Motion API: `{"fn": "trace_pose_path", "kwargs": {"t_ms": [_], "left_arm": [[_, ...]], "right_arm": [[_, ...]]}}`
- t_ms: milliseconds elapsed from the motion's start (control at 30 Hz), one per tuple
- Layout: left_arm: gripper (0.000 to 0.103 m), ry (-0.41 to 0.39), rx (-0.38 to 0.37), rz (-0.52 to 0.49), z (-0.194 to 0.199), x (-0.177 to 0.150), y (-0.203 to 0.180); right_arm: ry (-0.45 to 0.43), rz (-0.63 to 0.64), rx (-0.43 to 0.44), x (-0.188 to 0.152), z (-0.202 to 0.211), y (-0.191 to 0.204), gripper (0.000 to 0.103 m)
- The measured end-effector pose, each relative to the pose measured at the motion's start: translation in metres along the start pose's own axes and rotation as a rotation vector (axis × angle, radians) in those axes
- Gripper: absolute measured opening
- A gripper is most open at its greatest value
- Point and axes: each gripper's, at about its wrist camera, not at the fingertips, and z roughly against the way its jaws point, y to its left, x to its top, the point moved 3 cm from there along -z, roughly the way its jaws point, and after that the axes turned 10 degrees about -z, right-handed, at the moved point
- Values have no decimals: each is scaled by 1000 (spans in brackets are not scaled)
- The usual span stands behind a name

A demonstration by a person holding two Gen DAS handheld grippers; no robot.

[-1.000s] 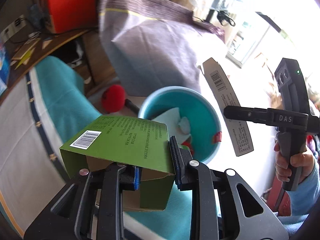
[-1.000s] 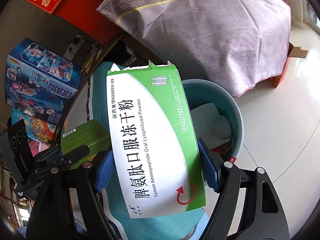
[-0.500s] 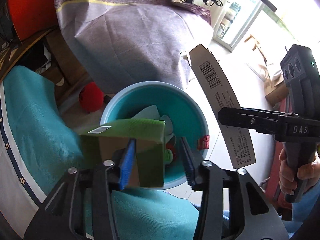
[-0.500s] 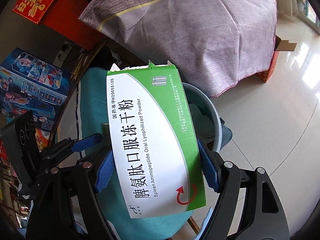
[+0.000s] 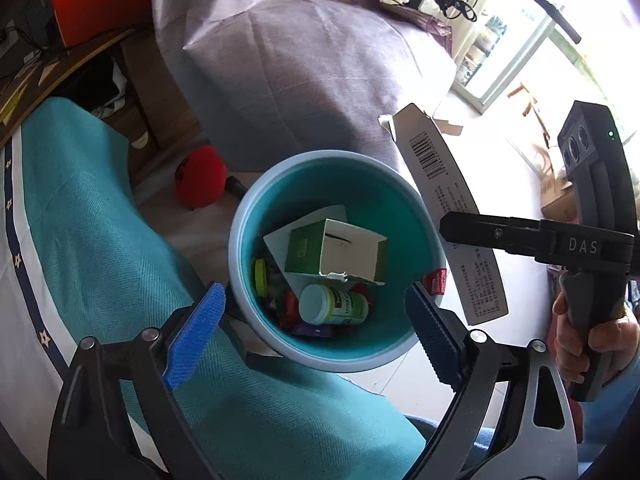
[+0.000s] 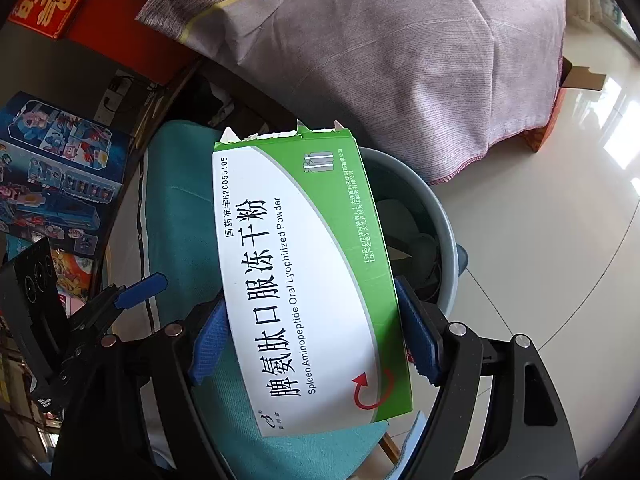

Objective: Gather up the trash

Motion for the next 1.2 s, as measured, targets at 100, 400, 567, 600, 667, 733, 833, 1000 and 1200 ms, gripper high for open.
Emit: {"fn": "trace_pose_path", "kwargs": {"t_ms": [100, 400, 567, 600, 667, 733, 833, 1000, 1200], "left_arm": [[92, -2, 2, 22, 2, -5, 5], [94, -39, 15, 77, 15, -22, 16], [95, -41, 21, 95, 19, -28, 20], [95, -44, 20, 97, 20, -29, 21], [95, -49, 17, 106, 22, -30, 21], [95, -53, 14, 113, 23, -31, 20], [95, -59, 16, 113, 27, -32, 17], [95, -84, 37, 108, 41, -34, 12], [99, -114, 99, 93, 64, -45, 5]], "right_arm": [[9, 13, -2, 0, -5, 5, 73], [59, 66, -6, -7, -26, 28, 75], [57, 55, -16, -4, -26, 31, 76], [57, 56, -22, -4, -25, 32, 77], [56, 55, -32, -4, -23, 30, 77], [57, 47, -39, -5, -20, 29, 80], [55, 36, -46, -8, -16, 27, 81], [49, 43, -40, -18, -5, 31, 81], [4, 80, -20, -37, 18, 42, 88]]}}
